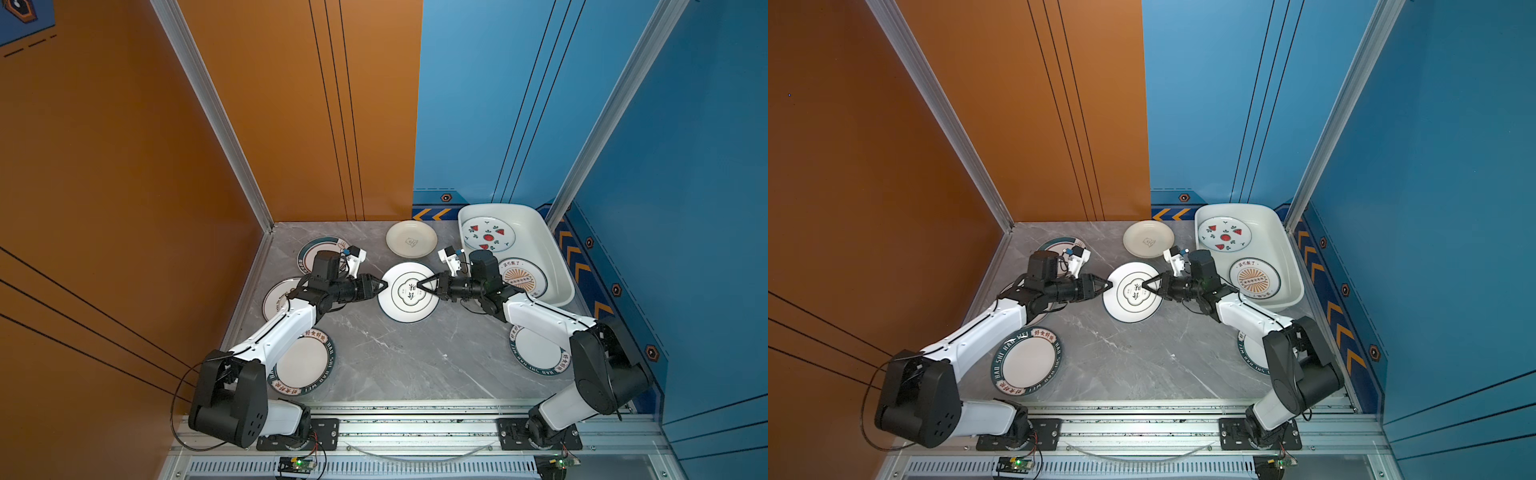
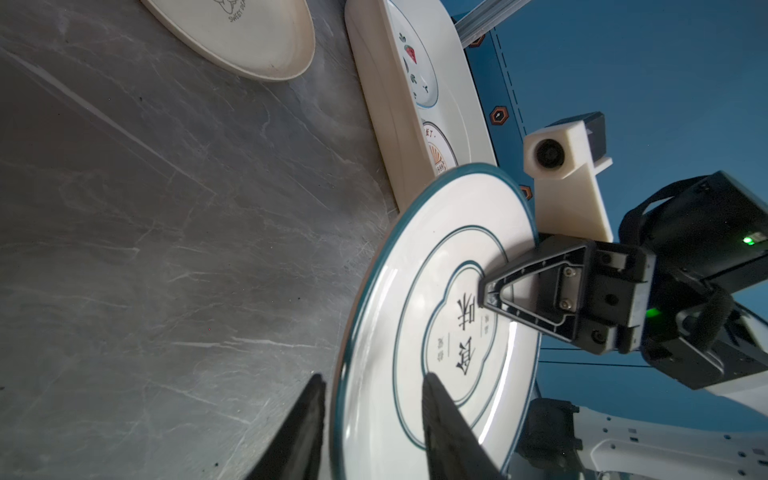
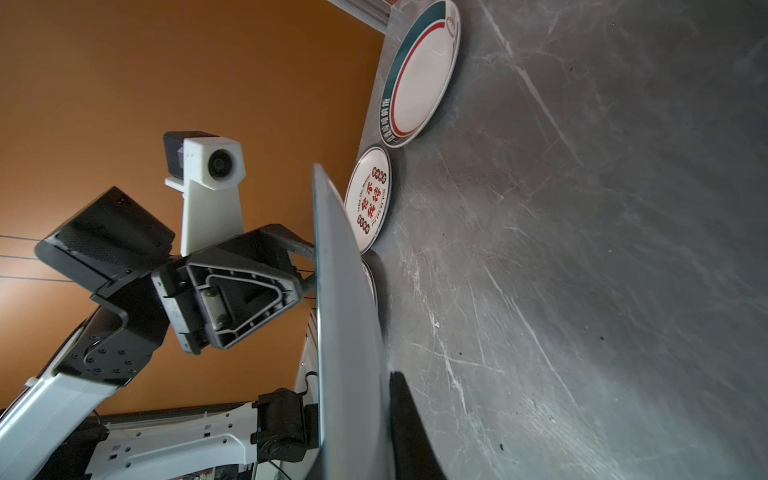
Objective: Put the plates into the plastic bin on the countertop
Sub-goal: 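Open left gripper while right gripper lifts the cloud-print plate into the bin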
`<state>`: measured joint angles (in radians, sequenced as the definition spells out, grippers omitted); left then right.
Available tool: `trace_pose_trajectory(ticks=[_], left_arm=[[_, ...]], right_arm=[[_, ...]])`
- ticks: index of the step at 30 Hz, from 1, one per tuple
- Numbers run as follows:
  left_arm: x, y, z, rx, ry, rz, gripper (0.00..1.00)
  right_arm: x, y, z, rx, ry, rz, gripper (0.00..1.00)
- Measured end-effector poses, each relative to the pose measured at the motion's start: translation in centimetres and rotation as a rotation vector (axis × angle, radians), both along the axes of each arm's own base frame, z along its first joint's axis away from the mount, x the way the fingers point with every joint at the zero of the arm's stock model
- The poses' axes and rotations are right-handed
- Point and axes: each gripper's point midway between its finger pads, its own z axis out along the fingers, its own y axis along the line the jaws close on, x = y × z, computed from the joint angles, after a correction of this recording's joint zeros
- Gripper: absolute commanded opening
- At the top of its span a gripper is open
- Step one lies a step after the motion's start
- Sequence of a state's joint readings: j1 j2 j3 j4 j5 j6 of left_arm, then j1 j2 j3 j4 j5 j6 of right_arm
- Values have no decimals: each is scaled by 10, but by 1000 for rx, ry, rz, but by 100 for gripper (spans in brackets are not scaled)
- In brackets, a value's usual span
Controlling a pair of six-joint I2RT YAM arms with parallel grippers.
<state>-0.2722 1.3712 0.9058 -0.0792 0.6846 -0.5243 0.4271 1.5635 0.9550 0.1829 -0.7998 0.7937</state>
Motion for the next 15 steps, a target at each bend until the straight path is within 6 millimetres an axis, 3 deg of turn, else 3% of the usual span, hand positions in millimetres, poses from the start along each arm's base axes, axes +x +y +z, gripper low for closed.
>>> trace_pose_trajectory(ticks=[5, 7, 11, 15], left_arm=[[-1, 0, 0, 19, -12, -4, 98], [-1, 0, 0, 27, -11, 2, 98], [-3, -1, 7, 36, -43, 10, 98], [-7, -7, 10, 27, -69, 1, 98]], right_arm=[[24, -39, 10, -111, -13, -91, 0], [36, -63, 17, -161, -25, -153, 0], [59, -133, 27, -286, -36, -340, 0], [66, -208, 17, -419, 6, -533, 0]])
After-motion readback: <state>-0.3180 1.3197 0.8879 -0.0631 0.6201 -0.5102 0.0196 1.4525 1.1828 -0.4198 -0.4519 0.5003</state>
